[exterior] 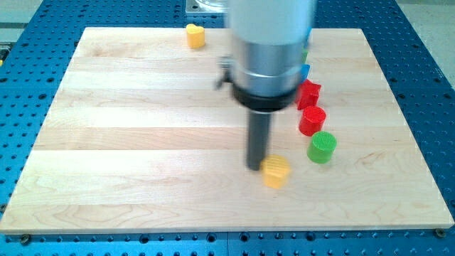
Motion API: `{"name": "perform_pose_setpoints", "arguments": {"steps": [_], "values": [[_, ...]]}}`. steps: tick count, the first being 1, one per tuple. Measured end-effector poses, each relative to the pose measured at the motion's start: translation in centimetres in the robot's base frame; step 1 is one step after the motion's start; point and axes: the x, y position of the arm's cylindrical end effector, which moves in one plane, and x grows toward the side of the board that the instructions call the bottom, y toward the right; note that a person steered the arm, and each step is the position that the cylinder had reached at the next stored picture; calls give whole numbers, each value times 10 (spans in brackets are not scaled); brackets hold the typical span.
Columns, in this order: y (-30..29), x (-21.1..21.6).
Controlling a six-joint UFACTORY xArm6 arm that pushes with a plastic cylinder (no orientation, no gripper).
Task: Move the yellow hexagon below the green circle
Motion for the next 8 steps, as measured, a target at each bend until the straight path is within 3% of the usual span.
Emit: {"name": "perform_pose_setpoints", "arguments": {"steps": [2,4,6,8], "values": [[-32,11],[-5,43],[44,43],[68,86]]}}
